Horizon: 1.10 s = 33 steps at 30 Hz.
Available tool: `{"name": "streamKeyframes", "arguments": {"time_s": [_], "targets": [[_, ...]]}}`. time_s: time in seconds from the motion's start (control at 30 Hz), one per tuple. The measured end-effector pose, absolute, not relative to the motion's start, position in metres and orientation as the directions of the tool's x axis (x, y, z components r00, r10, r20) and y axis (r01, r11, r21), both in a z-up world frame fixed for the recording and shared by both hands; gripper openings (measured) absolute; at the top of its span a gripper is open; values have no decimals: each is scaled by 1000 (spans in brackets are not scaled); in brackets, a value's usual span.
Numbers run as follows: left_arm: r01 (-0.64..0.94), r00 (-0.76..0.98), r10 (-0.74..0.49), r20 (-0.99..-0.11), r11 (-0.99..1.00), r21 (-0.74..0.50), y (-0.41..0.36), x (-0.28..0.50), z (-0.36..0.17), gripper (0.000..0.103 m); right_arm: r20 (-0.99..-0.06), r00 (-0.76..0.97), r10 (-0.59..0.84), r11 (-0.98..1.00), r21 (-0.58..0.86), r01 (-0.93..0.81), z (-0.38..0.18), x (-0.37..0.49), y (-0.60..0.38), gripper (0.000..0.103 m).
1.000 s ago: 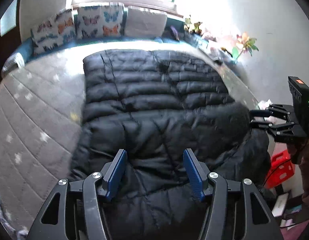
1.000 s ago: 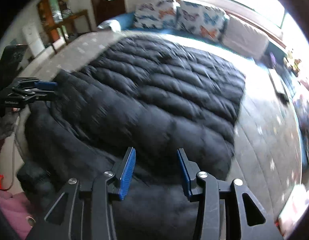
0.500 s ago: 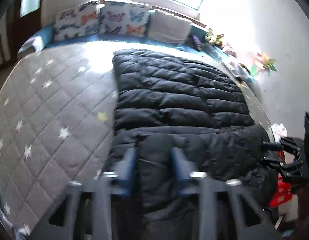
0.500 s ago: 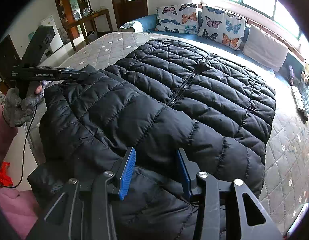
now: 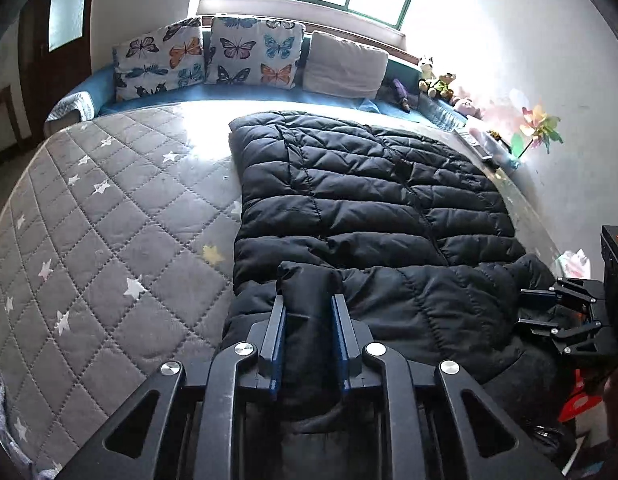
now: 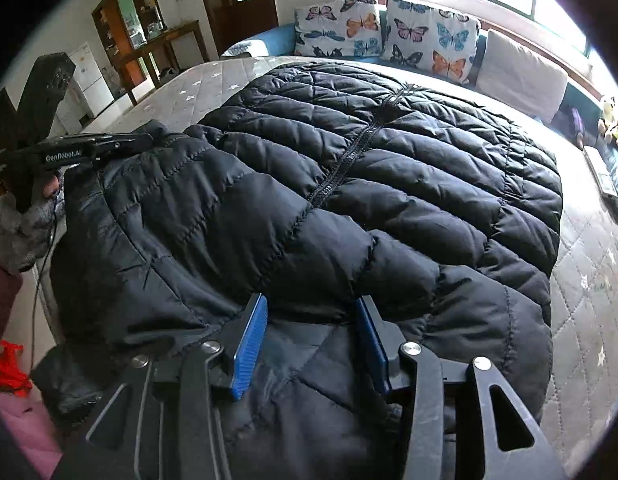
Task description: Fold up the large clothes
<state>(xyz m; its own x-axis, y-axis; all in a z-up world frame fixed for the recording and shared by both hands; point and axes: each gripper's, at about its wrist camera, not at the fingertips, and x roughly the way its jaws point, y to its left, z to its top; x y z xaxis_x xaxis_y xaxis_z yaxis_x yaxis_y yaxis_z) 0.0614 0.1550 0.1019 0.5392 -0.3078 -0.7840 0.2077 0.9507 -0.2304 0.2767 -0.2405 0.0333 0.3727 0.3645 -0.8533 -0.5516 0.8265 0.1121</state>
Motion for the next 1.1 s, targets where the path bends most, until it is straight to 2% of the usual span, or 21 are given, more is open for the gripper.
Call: {"name": "streamKeyframes", "arguments": {"time_s": [0.13, 0.23, 0.37, 0.43, 0.6, 0.8, 0.9, 1.1], "targets": [[196, 528, -304, -793, 952, -234, 164, 54, 118, 27, -848, 376, 375, 808, 99, -581, 68, 257, -246, 51], [197, 591, -265, -762, 963, -182, 166, 32, 143, 27, -852, 403, 335, 810, 41, -585, 86, 239, -261, 51], [298, 589, -365, -721, 927, -226, 149, 10, 162, 27, -865, 413, 286, 835, 14, -550, 87, 232, -281, 51], [332, 554, -390, -735, 914, -235, 135, 11, 156, 27, -869, 415, 270, 852, 15, -523, 80, 236, -290, 51], [353, 439, -360, -823, 912, -211, 108, 27, 103, 27, -901, 336, 275, 869, 83, -488, 36, 248, -296, 51], [339, 399, -427, -812, 891, -302, 118, 38, 76, 27, -888, 338, 311, 864, 116, -490, 20, 251, -296, 52], [338, 398, -413, -819, 896, -288, 120, 36, 81, 27, -883, 354, 306, 852, 88, -516, 24, 249, -296, 52], [398, 409, -425, -808, 879, -261, 123, 0, 121, 28, -855, 445, 266, 803, -58, -592, 63, 215, -293, 52]]}}
